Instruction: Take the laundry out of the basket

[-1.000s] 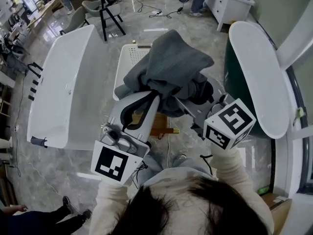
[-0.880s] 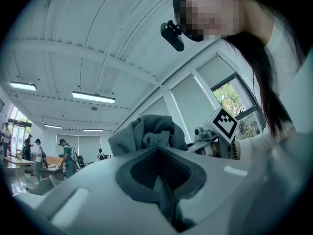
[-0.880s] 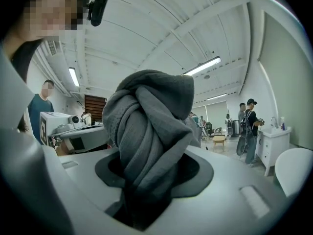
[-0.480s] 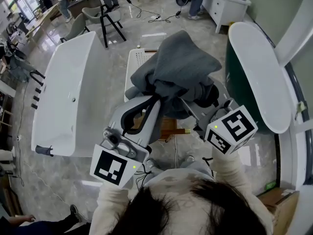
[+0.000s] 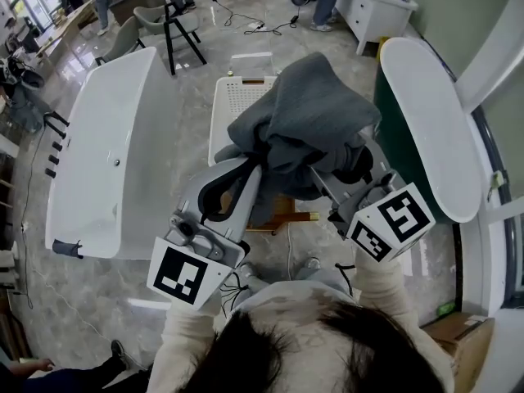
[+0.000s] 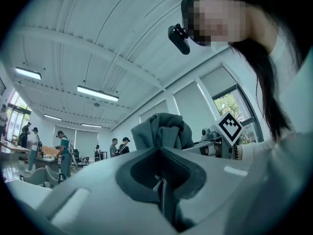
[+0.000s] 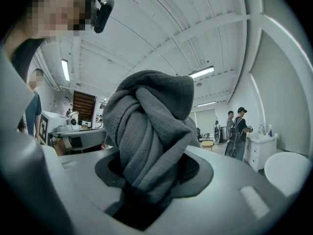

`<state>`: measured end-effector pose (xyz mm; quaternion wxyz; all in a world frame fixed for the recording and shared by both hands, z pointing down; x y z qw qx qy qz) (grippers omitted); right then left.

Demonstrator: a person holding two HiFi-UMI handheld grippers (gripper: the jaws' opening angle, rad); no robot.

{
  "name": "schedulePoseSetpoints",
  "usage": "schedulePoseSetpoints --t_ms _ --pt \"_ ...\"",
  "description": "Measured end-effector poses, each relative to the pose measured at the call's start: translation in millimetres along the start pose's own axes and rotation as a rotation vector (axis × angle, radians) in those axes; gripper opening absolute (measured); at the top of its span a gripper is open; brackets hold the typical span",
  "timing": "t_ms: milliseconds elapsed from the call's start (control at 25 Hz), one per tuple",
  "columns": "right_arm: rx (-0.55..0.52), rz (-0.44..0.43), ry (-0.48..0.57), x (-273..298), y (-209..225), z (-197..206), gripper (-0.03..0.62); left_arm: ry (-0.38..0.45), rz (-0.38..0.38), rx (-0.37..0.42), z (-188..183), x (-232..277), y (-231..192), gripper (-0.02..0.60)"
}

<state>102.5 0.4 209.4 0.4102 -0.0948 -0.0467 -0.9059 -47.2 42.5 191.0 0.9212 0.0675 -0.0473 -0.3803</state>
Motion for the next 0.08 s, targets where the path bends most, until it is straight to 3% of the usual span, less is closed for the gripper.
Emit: schedulePoseSetpoints --t_ms 80 --pt "0.000 0.003 0.002 1.3 0.4 -0.7 0.229 0.002 0.008 -0.009 -0.2 1.0 -1.8 0.000"
Point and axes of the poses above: the fingertips, and each gripper's own axes: x forward along the fingers, y to its right, z out of its underside, the point moved 5 cm from there along -x, backward along the fingers, and after that the axes turned 12 degrees about -y, right-handed, at the moved point
